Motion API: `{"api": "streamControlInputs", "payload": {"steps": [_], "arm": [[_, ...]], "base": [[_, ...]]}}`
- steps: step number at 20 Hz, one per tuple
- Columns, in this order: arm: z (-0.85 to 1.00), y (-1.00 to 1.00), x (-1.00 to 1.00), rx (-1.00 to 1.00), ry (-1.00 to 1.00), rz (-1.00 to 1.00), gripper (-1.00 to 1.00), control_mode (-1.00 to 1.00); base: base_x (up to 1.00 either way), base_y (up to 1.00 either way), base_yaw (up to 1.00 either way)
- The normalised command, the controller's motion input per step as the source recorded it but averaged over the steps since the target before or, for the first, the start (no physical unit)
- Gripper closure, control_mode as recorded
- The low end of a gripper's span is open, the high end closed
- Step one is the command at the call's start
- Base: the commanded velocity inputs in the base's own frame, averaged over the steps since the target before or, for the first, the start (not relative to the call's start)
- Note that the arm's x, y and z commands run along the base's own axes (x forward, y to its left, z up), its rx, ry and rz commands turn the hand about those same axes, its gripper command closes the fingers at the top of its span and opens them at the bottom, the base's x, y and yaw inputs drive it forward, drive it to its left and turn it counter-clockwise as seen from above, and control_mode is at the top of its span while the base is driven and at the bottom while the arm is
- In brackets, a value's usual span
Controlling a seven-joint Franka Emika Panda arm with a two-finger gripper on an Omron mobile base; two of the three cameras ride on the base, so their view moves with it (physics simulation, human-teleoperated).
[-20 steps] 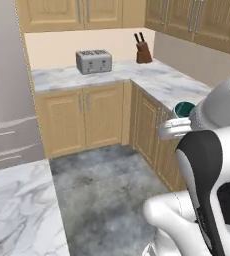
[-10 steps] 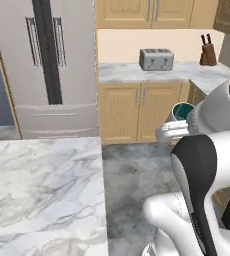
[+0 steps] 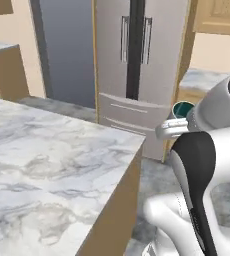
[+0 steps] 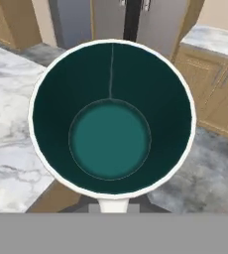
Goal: Clear the mugs and bowl far away from the sink.
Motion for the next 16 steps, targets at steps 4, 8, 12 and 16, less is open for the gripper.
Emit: {"api": "streamControlInputs", "payload": {"steps": [4, 8, 12, 16], "arm": [[0.0, 0.0, 0.0, 0.0, 0.0, 0.0, 1.0, 1.0], [0.0, 0.0, 0.0, 0.0, 0.0, 0.0, 1.0, 1.0], [0.0, 0.0, 0.0, 0.0, 0.0, 0.0, 1.0, 1.0], [0.0, 0.0, 0.0, 0.0, 0.0, 0.0, 1.0, 1.0]], "base": [[0.0, 0.01, 1.0], [0.0, 0.01, 1.0], [0.0, 0.01, 1.0], [0.41, 0.03, 0.92]]}}
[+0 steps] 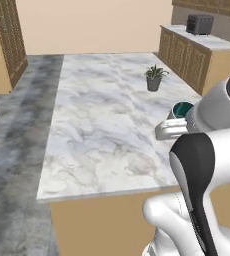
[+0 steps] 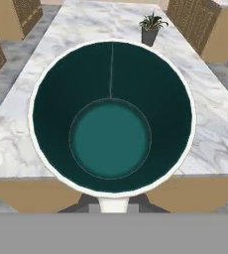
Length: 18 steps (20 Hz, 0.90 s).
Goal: Clear the mugs and bowl far away from the sink.
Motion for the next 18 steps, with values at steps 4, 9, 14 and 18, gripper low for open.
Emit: {"api": "streamControlInputs", "payload": {"steps": [4, 9, 14, 18], "arm": [[0.0, 0.0, 0.0, 0.0, 0.0, 0.0, 1.0, 1.0], [0.0, 0.0, 0.0, 0.0, 0.0, 0.0, 1.0, 1.0], [0.0, 0.0, 0.0, 0.0, 0.0, 0.0, 1.0, 1.0], [0.0, 0.0, 0.0, 0.0, 0.0, 0.0, 1.0, 1.0]], "base": [[0.99, -0.43, 0.52], [1.0, -0.88, -0.01], [1.0, -0.48, -0.19], [1.0, -0.39, -0.05]]}}
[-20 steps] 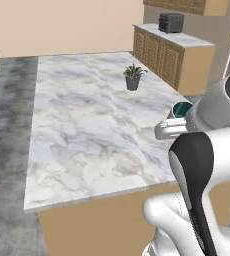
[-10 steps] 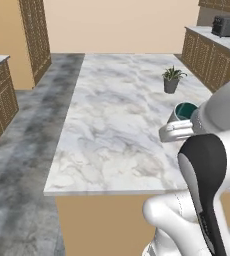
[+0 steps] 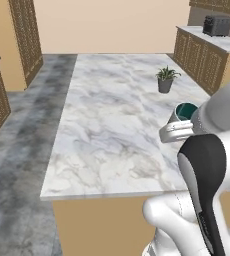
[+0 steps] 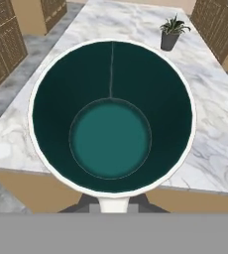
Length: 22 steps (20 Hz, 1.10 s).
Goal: Clear the mugs and bowl far away from the sink.
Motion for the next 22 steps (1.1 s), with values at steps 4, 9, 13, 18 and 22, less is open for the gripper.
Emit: {"api": "streamControlInputs", "payload": {"steps": [4, 9, 13, 18, 22], "arm": [[-0.24, -0.44, 0.96, 0.11, 0.22, 0.27, 1.0, -1.0], [-0.41, -0.32, 0.74, 0.07, 0.11, 0.3, 1.0, -1.0], [-0.51, -0.03, 0.9, 0.0, 0.08, 0.15, 1.0, -1.0], [-0.35, 0.11, 0.67, -0.04, 0.12, -0.01, 1.0, -1.0], [-0.37, 0.04, 0.61, -0.05, 0.08, -0.02, 1.0, -1.0]], "base": [[0.0, 0.0, 0.0], [0.0, 0.0, 0.0], [0.0, 0.0, 0.0], [0.0, 0.0, 0.0], [0.0, 0.0, 0.0]]}}
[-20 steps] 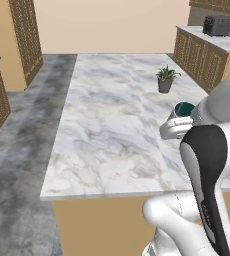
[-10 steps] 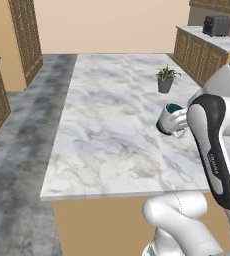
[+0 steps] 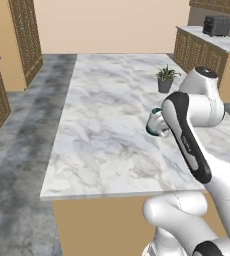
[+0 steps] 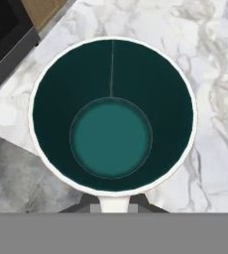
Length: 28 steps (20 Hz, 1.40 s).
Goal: Clear the mugs and bowl far away from the sink.
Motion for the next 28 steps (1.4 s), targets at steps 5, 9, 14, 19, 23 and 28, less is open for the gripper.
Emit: {"api": "streamControlInputs", "payload": {"steps": [5, 9, 14, 19, 23, 28], "arm": [[-0.51, 0.01, 0.63, -0.03, 0.03, 0.0, 1.0, -1.0], [-0.58, 0.0, 0.63, 0.0, 0.03, 0.0, 1.0, -1.0], [-0.55, 0.0, 0.6, 0.0, 0.03, 0.0, 1.0, -1.0], [-0.47, 0.0, 0.48, -0.01, 0.02, 0.0, 1.0, -1.0], [-0.47, 0.0, 0.3, -0.04, 0.0, 0.0, 1.0, -1.0], [-0.29, 0.0, 0.01, -0.02, 0.0, 0.0, 1.0, -1.0]], "base": [[0.0, 0.0, 0.0], [0.0, 0.0, 0.0], [0.0, 0.0, 0.0], [0.0, 0.0, 0.0], [0.0, 0.0, 0.0], [0.0, 0.0, 0.0]]}}
